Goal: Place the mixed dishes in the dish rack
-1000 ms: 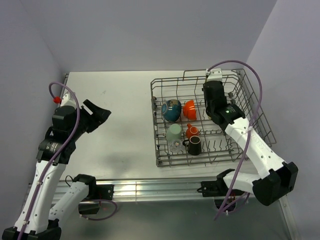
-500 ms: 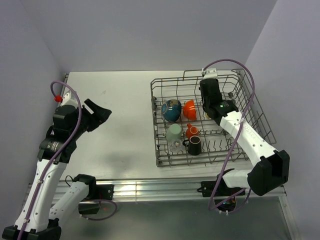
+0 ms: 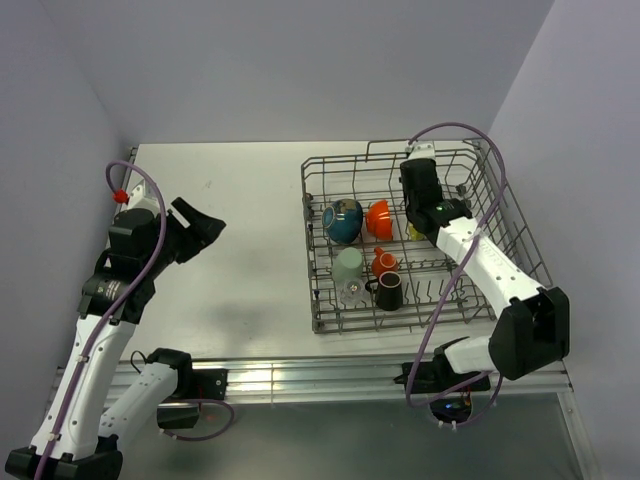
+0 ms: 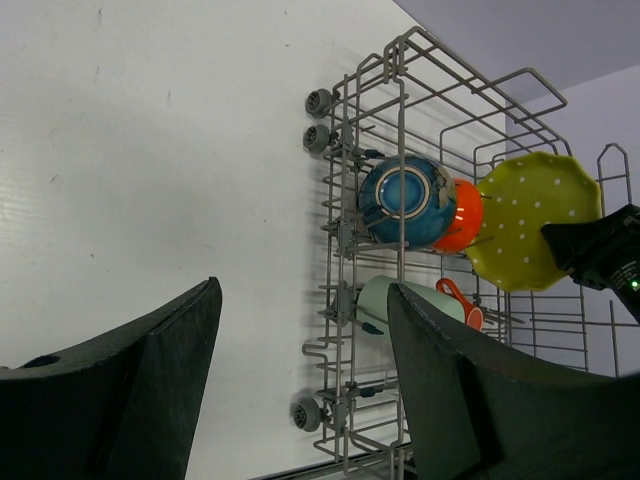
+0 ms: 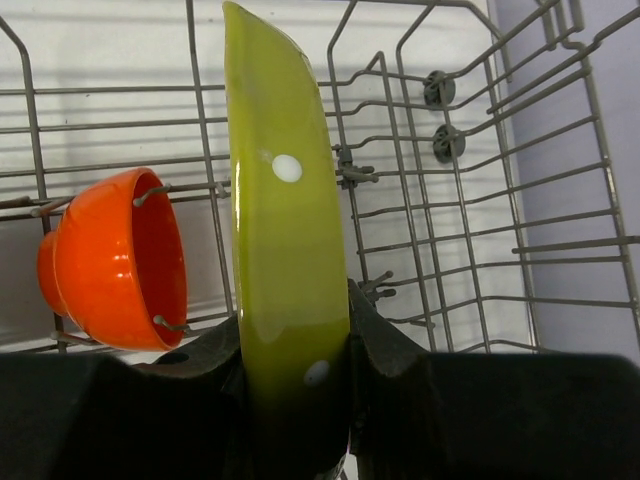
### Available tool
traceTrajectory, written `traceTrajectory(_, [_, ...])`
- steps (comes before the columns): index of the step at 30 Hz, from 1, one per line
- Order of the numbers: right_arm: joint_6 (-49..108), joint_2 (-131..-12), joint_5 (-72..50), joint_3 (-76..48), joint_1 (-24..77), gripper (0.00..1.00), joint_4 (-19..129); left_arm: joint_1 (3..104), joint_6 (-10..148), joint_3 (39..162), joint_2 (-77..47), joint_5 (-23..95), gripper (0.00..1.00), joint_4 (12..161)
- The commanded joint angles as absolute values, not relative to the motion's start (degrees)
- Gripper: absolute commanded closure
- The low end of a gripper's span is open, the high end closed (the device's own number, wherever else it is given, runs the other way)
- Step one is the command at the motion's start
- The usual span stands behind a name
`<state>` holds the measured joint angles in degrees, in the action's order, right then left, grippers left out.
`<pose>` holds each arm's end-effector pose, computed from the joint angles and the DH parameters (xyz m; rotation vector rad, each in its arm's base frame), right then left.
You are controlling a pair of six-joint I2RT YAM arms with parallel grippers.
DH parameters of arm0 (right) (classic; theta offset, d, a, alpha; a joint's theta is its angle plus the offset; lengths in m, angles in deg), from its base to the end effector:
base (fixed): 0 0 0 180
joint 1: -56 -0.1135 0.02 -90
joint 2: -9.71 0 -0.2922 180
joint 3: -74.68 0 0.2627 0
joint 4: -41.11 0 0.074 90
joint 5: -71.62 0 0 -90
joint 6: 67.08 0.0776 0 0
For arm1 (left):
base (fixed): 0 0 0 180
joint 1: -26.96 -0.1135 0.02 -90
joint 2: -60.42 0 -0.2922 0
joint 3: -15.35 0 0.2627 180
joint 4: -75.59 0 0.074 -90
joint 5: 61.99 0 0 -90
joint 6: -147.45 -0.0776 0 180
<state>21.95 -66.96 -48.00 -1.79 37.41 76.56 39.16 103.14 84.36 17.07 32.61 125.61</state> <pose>0.3253 0.0689 0.3145 -0.0760 2.1245 -0.3848 0.1768 -0.0446 0.3654 -0.5448 1.9968 -0.7186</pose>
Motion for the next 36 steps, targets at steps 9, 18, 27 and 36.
traceTrajectory(9, [22.83, -68.6, -49.14, -3.39, 37.81, 1.0, 73.21, 39.09, 102.45, 84.45, 17.18, 33.9, 0.27, 122.64])
traceTrajectory(18, [25.38, -69.75, -48.44, -3.21, 37.89, 1.0, 74.62, 39.09, 102.71, 84.27, 17.18, 34.16, 0.27, 122.9])
traceTrajectory(27, [27.4, -70.54, -47.64, -3.47, 38.6, 0.6, 75.06, 39.09, 103.15, 84.27, 17.44, 34.34, 0.27, 123.51])
traceTrajectory(36, [28.28, -70.02, -48.52, -4.79, 39.48, 0.07, 75.59, 39.09, 103.5, 84.27, 17.27, 34.69, 0.27, 123.43])
